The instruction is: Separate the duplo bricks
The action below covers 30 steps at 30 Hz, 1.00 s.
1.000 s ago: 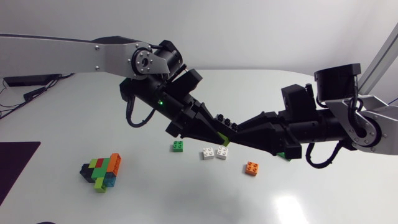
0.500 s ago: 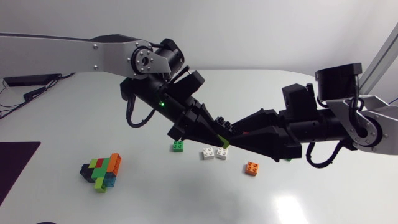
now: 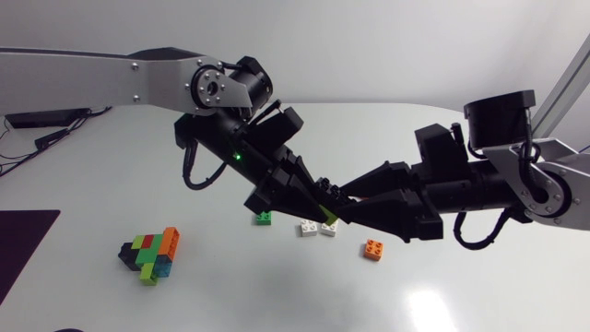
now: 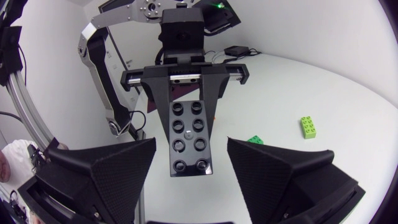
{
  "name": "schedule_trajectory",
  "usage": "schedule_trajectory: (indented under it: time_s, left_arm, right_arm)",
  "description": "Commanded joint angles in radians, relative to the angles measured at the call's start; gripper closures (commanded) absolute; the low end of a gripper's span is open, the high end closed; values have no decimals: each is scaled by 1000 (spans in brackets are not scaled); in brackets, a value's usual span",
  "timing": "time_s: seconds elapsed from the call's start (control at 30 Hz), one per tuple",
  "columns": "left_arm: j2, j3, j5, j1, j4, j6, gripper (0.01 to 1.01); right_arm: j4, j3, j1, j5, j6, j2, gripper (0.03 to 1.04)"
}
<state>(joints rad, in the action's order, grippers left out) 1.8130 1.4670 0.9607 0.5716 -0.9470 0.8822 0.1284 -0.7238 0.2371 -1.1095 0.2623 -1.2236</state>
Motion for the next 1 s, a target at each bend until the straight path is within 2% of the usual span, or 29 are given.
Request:
schedule_trajectory:
  time_s: [0.0,0.03,0.23,0.33,0.8,0.97]
  left_arm:
    - [-21,-17,-2,10,-16,29,692]
    - [-21,-17,-2,10,-16,31,692]
    - [-20,-17,-7,13,-16,31,692]
    - [-18,-17,-8,13,-16,31,692]
    - [-46,-59,-40,25,-16,55,692]
    - [-49,-70,-40,16,-21,55,692]
  right_arm:
    - [13,-11,18,8,26,7,307]
    - [13,-9,21,16,29,7,320]
    - [14,-6,22,19,41,12,652]
    - [14,-5,22,22,46,12,777]
    - [83,-62,-12,-56,35,-43,782]
    - [66,-28,-12,-16,41,12,784]
